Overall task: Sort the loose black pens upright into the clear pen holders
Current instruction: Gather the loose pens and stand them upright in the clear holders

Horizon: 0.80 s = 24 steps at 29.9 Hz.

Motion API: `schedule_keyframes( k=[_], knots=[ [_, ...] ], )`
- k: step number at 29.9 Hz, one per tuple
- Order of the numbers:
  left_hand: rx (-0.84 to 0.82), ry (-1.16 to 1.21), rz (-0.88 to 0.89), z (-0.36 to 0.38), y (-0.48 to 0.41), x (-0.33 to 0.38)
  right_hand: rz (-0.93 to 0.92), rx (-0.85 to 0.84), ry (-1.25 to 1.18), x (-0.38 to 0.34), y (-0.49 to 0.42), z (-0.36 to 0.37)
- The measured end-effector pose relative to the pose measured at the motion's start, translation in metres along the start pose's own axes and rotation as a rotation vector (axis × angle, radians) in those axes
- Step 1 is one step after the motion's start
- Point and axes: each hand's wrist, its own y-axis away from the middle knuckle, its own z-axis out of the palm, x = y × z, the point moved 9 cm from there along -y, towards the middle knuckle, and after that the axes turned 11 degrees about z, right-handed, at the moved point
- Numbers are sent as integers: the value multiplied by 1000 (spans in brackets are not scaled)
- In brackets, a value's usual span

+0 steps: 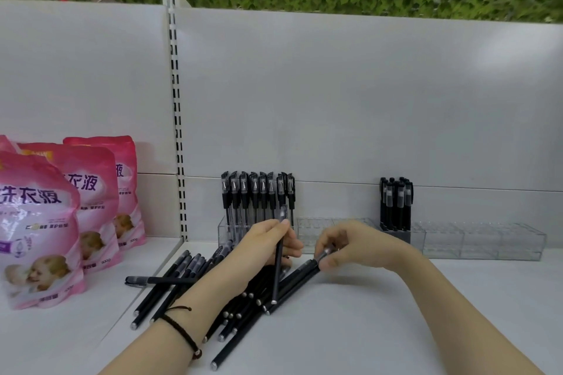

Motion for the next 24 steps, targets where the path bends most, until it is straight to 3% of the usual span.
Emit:
schedule_keyframes(
  k=[3, 6, 13, 15, 20, 24],
  knots=[
    [-106, -83, 37, 11, 6, 5, -121, 67, -227, -20, 2, -14],
    [-169, -58, 39, 19, 11, 9, -200, 139, -281, -38, 2, -20],
    [30, 215, -49, -8, 5, 5, -53, 350, -334, -22, 0, -28],
    [109, 322, -21, -19, 1, 8, 20, 339, -220, -12, -7, -18],
    [239, 401, 20, -40, -2, 6, 81, 133, 376, 0, -23, 27],
    [261, 406, -10, -41, 1, 4, 61, 108, 426, 7, -26, 29]
  ],
)
